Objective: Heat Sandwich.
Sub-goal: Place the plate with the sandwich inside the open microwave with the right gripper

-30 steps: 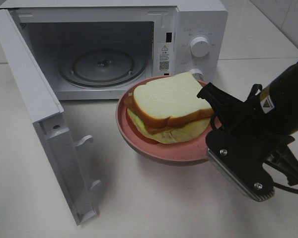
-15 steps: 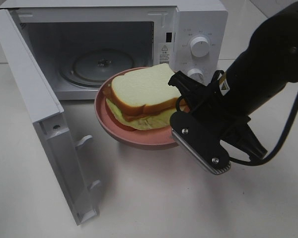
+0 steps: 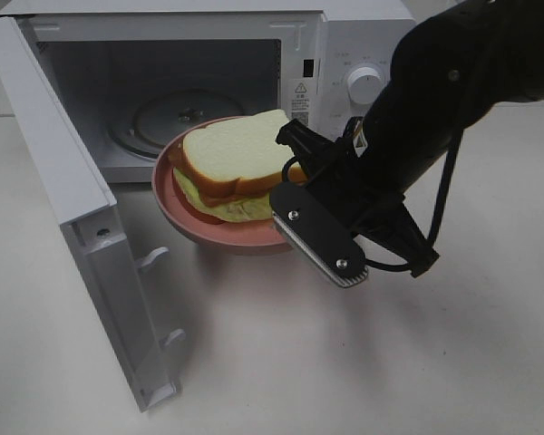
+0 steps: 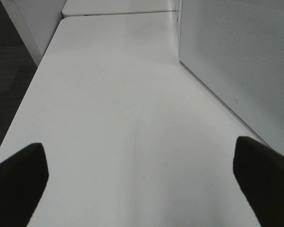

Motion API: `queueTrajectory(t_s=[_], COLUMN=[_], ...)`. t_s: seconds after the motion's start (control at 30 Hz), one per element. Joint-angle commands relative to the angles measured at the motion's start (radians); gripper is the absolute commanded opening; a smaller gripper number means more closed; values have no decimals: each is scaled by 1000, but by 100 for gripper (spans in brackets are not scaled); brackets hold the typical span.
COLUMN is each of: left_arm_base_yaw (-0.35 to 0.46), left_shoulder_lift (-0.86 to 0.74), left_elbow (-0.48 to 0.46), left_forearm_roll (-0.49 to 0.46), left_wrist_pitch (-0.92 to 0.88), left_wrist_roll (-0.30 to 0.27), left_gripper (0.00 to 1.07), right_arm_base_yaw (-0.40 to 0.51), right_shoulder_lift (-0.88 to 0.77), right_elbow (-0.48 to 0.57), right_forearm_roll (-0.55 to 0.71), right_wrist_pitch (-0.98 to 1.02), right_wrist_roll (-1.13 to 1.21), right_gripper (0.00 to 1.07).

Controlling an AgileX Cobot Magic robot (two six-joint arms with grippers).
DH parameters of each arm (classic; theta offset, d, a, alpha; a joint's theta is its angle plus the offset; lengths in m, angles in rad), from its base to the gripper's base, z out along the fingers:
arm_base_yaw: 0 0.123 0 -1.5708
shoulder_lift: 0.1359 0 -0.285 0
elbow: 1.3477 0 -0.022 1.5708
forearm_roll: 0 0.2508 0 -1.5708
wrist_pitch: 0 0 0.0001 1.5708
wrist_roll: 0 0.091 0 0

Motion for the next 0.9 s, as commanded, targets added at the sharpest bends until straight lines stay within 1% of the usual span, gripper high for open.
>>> queueTrajectory(t_s=[0.03,0.27,0.63,0.9], left_arm_base_yaw=[1,1,1,1], left_shoulder_lift=[-26,-26,-26,-25], left_elbow=[2,2,2,2], left_forearm_roll=[0,0,0,0], left_wrist_pitch=[-6,-6,-6,-6], left_wrist_roll=[-7,-7,-7,-7], left_gripper=[100,100,100,100], right_arm_base_yaw=[1,1,1,1], right_shoulder_lift=[24,80,136,197], right_elbow=[-45,-117,-178,-253], right_forearm_roll=[6,6,6,5], right_wrist_pitch=[-13,5,20,62], right_wrist_roll=[-10,-9,-5,3], right_gripper=[0,0,0,1])
